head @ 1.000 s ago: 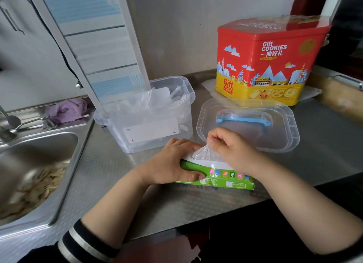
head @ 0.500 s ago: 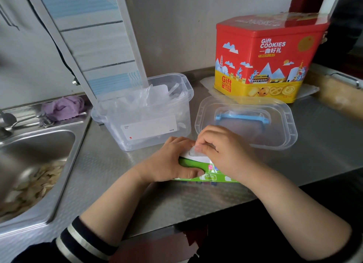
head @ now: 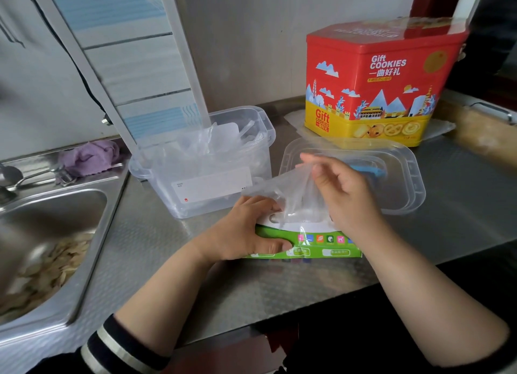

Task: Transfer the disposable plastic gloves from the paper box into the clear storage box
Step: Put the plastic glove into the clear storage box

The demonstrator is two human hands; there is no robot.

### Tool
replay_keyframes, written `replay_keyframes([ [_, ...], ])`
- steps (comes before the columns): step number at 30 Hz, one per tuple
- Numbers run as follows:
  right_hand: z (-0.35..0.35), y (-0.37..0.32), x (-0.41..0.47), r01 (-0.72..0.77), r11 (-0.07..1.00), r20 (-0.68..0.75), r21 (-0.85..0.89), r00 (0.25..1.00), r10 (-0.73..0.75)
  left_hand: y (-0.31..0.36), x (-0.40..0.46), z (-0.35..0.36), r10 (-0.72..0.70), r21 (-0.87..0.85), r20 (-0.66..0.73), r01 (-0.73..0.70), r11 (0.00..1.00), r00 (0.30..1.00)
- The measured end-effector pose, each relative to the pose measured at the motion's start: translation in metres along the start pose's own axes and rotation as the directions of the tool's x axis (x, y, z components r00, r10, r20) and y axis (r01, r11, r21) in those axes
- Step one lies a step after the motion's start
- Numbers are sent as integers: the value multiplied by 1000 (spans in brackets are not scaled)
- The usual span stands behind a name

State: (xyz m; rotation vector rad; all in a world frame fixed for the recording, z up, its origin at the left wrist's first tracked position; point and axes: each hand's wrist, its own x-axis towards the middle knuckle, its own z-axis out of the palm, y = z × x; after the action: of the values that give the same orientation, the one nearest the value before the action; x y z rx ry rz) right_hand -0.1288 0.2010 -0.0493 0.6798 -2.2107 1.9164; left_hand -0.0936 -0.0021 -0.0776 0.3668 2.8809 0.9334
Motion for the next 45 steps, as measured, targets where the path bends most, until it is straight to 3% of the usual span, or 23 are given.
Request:
replay_keyframes([
  [3, -6, 2, -1, -148, 976, 55, -159, 986, 159, -1, 3, 2, 20, -45, -10, -21, 999, 1000],
  [5, -8, 2, -2, -162, 973, 5, -163, 986, 165, -4, 6, 5, 40, -119, -1, -40, 992, 999],
  [10, 0, -3, -5, -125, 989, -158, 75, 978, 136, -1, 3, 0, 34, -30, 3, -34, 999, 999],
  [14, 3, -25, 6, -106, 940, -263, 325, 944, 198, 5, 1, -2, 79, 17, 1, -79, 997, 997],
  [16, -1, -35, 17, -83, 890, -264, 448, 939, 221, 6, 0, -1, 92, 26, 5, -92, 995, 996],
  [20, -6, -43, 35, -132, 870, -223, 476, 938, 265, 6, -5, -4, 144, 52, -42, -142, 988, 989],
  [22, -7, -42, 37, -172, 842, -192, 512, 932, 307, 9, -9, -11, 157, -30, -116, -162, 986, 981],
  [24, -6, -41, 36, -166, 841, -182, 514, 938, 296, 15, -14, -20, 165, -104, -291, -203, 974, 942],
  [27, -5, -43, 33, -127, 868, -182, 480, 954, 240, 33, -22, -33, 181, -75, -670, -308, 948, 720],
  [29, -6, -42, 30, -86, 918, -200, 386, 964, 174, 50, -23, -46, 129, -156, -779, -390, 907, 613],
  [30, -7, -41, 28, -48, 962, -210, 270, 972, 108, 61, -22, -55, 87, -247, -775, -427, 870, 626],
  [33, -9, -45, 26, 146, 977, -151, -156, 974, -170, 87, -9, -85, -6, -575, -524, -349, 740, 852],
  [34, -8, -43, 28, 225, 931, -109, -288, 958, -265, 94, -5, -96, -26, -659, -411, -277, 699, 911],
  [36, -7, -38, 33, 357, 787, -21, -504, 905, -424, 105, 0, -111, -38, -727, -267, -175, 664, 963],
  [38, -5, -32, 35, 439, 640, 49, -631, 846, -532, 111, 1, -117, -8, -626, -280, -176, 760, 960],
  [40, -2, -32, 37, 465, 548, 87, -695, 811, -579, 110, 5, -119, -13, -498, -406, -209, 842, 914],
  [42, 2, -32, 38, 462, 491, 112, -738, 801, -588, 102, 14, -120, -49, -489, -507, -240, 839, 861],
  [45, 8, -34, 39, 418, 470, 78, -778, 805, -588, 84, 22, -125, 14, -390, -624, -327, 861, 781],
])
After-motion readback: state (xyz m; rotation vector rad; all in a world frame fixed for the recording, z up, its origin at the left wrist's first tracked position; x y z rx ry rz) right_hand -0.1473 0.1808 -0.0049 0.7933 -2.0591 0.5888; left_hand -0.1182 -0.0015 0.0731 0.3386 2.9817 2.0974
